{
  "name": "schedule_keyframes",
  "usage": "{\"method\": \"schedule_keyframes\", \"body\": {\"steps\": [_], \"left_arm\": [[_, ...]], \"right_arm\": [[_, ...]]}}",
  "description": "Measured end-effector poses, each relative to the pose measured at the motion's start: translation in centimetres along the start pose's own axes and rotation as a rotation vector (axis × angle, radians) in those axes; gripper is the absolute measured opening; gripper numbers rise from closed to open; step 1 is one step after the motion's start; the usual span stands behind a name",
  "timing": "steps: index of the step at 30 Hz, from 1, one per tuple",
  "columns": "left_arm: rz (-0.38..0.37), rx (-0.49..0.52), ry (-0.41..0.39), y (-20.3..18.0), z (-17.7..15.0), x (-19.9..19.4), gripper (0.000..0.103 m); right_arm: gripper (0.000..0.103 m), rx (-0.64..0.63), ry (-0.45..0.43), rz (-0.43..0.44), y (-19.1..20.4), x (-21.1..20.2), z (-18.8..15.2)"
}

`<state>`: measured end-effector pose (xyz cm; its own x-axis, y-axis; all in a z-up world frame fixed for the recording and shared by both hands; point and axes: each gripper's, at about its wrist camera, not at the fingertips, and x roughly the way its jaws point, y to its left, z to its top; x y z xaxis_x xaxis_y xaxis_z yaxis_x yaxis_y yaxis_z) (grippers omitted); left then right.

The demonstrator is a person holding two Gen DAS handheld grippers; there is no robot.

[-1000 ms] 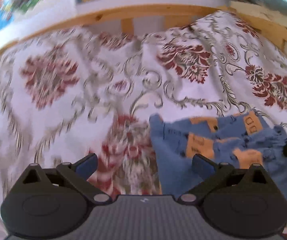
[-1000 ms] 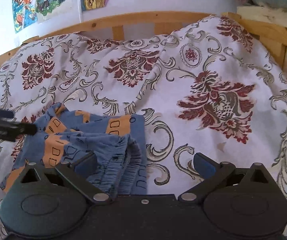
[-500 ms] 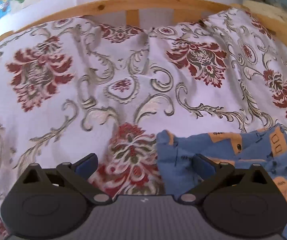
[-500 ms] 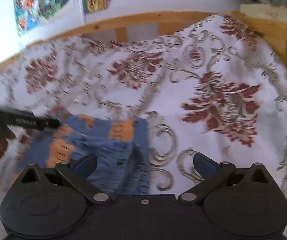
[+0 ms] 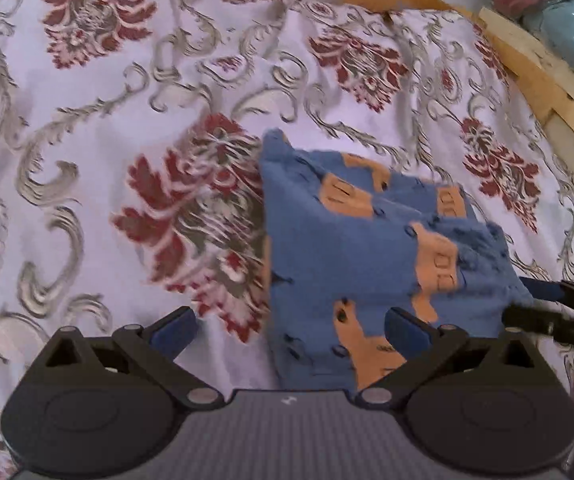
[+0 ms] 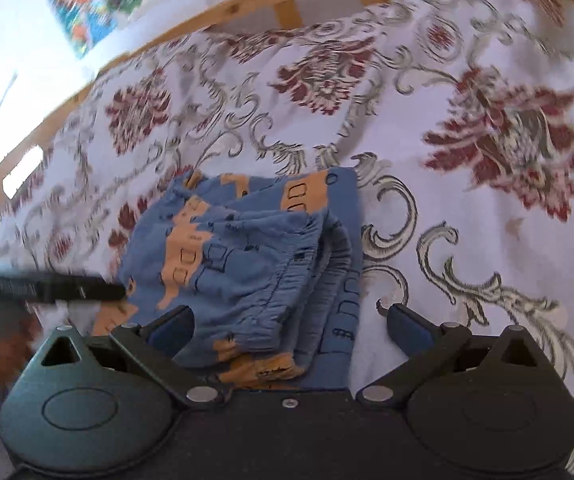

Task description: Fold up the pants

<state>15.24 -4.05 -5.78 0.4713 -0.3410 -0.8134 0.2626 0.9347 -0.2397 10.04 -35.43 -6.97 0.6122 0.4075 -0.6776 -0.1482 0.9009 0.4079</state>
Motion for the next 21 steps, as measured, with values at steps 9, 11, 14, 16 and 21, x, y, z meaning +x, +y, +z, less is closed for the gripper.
{"method": "schedule_keyframes", "body": {"steps": [9, 11, 14, 16, 21], "left_arm": [[0.046, 0.094, -0.014, -1.8, -0.8, 1.0, 0.103], [0.048, 0.09, -0.012, -1.7, -0.8, 1.2, 0.103], [0.042, 0.066, -0.007, -1.4, -0.7, 1.4, 0.103], [0.042, 0.065, -0.003, -1.3, -0.6, 1.3, 0.103], [0.041, 0.061, 0.0, -1.6, -0.5, 1.0, 0.094]], "right_arm": [[0.1, 0.096, -0.001, -0.02, -0.4, 0.0, -0.4], [0.1, 0.055, 0.007, -0.056, 0.4, 0.3, -0.5], [0.1, 0.035, 0.009, -0.086, 0.8, 0.6, -0.7], [0.097, 0.05, 0.007, -0.102, 0.9, 0.6, -0.8], [0.076, 0.071, 0.002, -0.132, 1.3, 0.1, -0.9]]}}
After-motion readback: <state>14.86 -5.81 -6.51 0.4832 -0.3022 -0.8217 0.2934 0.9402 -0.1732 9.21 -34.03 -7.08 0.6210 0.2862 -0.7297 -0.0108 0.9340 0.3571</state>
